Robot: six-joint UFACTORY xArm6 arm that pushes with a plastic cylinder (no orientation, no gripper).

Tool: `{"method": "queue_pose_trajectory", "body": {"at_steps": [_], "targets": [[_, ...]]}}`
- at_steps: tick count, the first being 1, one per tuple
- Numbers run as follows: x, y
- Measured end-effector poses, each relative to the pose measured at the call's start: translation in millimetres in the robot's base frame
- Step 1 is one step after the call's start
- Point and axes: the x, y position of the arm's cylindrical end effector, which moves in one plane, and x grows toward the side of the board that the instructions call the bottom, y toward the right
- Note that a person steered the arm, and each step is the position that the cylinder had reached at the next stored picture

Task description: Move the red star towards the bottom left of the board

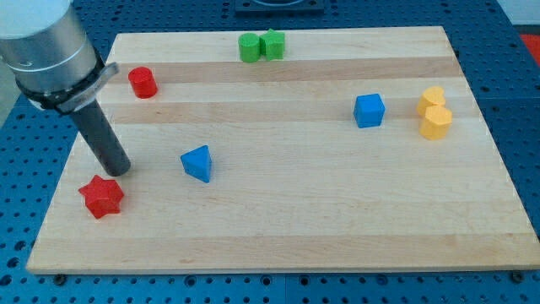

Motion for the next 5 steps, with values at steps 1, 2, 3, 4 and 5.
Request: {"method": "queue_pose_trajectory", "body": {"at_steps": [1,2,3,4,5], "targets": [[16.9,-20.6],[46.1,-22.0],[54.2,-23.7],[47.3,-23.8],[-2.0,-16.7]]}}
